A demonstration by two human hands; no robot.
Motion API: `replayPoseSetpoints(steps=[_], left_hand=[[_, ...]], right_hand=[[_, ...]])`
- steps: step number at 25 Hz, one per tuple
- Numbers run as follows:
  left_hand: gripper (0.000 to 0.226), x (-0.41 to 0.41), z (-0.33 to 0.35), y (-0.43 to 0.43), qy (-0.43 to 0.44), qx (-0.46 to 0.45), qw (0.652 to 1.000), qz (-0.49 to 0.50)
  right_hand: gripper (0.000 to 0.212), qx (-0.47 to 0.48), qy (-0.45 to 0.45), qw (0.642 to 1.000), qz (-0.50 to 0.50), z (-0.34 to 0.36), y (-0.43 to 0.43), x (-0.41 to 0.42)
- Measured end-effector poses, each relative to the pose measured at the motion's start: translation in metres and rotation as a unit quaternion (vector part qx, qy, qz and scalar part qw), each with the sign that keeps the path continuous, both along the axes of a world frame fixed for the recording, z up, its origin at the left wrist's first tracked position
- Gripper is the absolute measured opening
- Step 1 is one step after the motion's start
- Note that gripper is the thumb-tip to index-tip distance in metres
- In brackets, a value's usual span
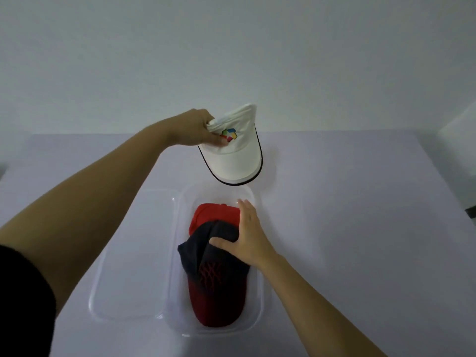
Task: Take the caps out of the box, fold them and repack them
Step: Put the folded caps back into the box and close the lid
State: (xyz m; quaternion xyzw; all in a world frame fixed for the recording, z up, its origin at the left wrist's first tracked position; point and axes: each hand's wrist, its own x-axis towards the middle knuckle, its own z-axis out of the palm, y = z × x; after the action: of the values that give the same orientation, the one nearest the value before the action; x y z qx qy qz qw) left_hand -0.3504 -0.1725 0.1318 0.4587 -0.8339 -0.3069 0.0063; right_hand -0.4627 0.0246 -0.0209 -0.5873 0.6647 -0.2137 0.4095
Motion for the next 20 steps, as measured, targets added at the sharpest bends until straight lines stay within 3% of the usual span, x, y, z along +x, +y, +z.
replayPoseSetpoints(steps=[2,5,8,12,14,16,20], left_hand=[[0.035,0.022,0.006,0.004,-0.007,-0.016,1.000,0.008],[0.034,0.044,0.006,0.013,0.000,-0.048,0.999,0.008],[0.034,0.055,-0.011,0.025,0.013,-0.103,0.994,-0.025],[0.040,0.056,-0.044,0.038,0.030,-0.262,0.956,-0.126],[0.031,0.059,-0.052,0.046,0.045,-0.287,0.943,-0.162],[0.026,0.058,-0.057,0.058,0.034,-0.249,0.946,-0.204],[0.026,0.044,-0.061,0.064,-0.091,-0.072,0.963,-0.244]], right_hand=[[0.134,0.094,-0.005,0.996,-0.006,-0.003,-0.017,0.003],[0.139,0.135,0.088,0.983,0.092,-0.004,-0.030,0.001],[0.130,0.078,0.143,0.978,0.132,0.002,-0.025,0.005],[0.113,-0.017,0.095,0.988,0.121,0.007,0.001,0.009],[0.108,-0.051,0.100,0.986,0.126,0.010,0.012,0.009],[0.105,-0.083,0.119,0.979,0.143,0.013,0.020,0.010],[0.100,-0.132,0.126,0.971,0.156,0.012,0.031,0.011]])
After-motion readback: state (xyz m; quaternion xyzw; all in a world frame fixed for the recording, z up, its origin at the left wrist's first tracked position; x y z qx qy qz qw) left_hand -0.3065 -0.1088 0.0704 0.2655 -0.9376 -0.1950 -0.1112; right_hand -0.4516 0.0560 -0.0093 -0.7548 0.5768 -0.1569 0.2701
